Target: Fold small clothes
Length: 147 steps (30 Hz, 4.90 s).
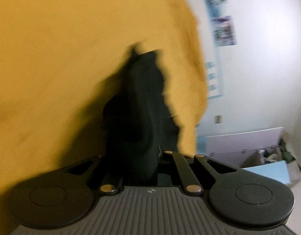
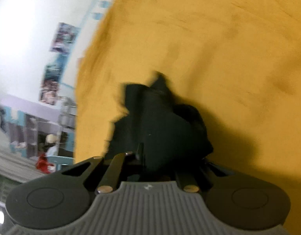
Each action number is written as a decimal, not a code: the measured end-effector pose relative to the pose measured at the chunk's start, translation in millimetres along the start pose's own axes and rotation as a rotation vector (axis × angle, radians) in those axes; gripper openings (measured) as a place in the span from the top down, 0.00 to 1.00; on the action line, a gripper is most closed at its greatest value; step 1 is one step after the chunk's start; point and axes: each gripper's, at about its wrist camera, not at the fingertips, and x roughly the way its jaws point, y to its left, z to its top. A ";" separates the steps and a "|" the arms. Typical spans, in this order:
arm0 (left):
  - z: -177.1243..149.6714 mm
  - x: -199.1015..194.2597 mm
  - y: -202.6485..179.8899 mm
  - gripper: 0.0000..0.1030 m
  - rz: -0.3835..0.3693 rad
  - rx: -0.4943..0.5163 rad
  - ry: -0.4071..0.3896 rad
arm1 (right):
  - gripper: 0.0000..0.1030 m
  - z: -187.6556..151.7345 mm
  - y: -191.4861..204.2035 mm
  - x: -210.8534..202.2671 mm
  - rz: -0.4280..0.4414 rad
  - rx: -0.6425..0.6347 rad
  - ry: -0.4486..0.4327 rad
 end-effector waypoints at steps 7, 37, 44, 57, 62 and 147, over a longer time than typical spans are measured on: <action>4.2 -46.0 -0.3 0.89 0.083 0.071 0.000 | 0.82 3.6 -45.8 -33.3 0.052 -0.004 0.024; 123.0 133.5 -98.1 0.53 0.314 0.884 0.032 | 0.41 84.4 136.3 163.9 -0.101 -1.059 -0.068; 114.6 124.3 -103.3 0.96 0.272 0.959 -0.022 | 0.90 72.2 139.0 171.7 -0.105 -1.098 -0.087; 144.7 137.3 -61.0 0.95 0.379 0.744 -0.078 | 0.93 93.0 107.8 196.2 -0.225 -0.890 -0.159; 151.4 122.5 -74.0 0.87 0.401 0.736 -0.084 | 0.73 87.9 116.3 185.5 -0.279 -0.921 -0.220; -44.5 14.5 -36.7 0.55 0.198 0.679 0.042 | 0.52 -97.9 184.5 139.0 0.109 -0.738 0.021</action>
